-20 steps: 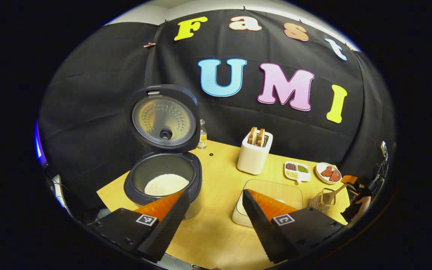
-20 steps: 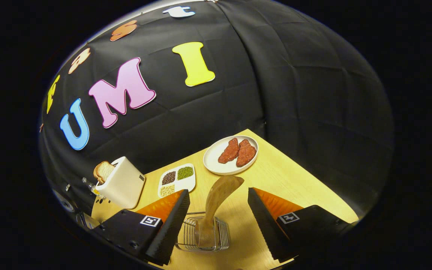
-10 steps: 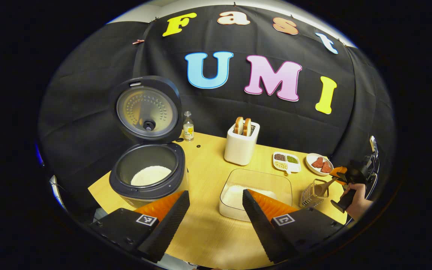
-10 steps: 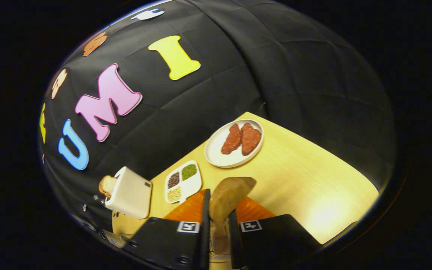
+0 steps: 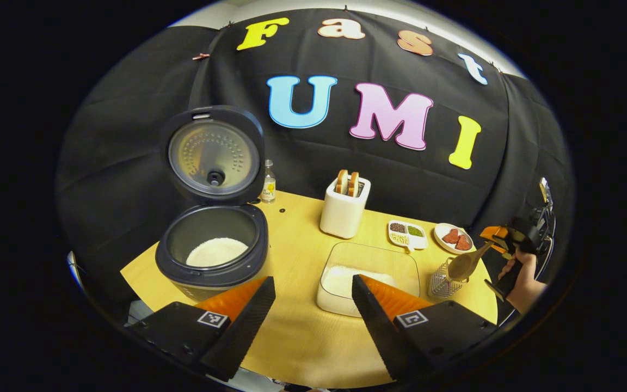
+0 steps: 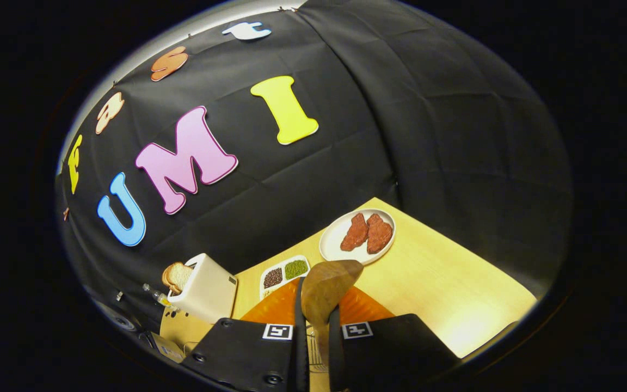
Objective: Close the left gripper, press the button to open the rice cooker; take a wooden spoon from the chopstick holder with the right hand, scoop a spoonful of rice and pour it into the rice cooker, then put the wooden spoon back into the chopstick holder.
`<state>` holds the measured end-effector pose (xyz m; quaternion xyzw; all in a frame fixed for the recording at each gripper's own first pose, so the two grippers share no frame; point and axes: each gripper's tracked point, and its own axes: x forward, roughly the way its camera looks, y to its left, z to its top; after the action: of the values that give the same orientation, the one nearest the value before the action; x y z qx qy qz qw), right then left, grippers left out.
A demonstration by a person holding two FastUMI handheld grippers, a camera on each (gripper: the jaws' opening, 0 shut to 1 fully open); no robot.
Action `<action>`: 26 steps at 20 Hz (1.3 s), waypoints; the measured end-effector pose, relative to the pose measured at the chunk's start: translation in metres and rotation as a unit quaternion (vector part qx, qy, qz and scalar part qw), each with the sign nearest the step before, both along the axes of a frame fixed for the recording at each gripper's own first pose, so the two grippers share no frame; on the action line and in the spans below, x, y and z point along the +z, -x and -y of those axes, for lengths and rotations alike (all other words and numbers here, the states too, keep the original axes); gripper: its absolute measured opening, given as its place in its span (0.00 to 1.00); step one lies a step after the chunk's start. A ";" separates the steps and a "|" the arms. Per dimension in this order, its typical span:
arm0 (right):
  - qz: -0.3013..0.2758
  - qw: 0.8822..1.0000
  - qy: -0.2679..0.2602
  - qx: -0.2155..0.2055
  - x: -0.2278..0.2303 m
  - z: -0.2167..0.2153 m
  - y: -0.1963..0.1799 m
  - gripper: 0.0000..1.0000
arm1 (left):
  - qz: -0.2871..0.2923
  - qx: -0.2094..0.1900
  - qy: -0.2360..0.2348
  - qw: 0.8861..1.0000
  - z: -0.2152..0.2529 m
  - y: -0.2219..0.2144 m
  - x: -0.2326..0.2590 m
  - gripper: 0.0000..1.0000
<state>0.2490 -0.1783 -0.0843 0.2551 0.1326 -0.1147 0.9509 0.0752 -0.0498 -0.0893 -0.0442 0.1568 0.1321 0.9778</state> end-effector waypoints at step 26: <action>-0.013 0.974 0.135 0.180 -0.042 -0.250 0.015 0.18 | -0.029 -0.056 0.056 0.996 -0.126 0.035 -0.075 0.95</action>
<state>0.2345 0.0716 -0.1261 0.0949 0.1718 0.0382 0.9798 0.0405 0.0763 -0.1647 -0.0856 0.1946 0.0691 0.9747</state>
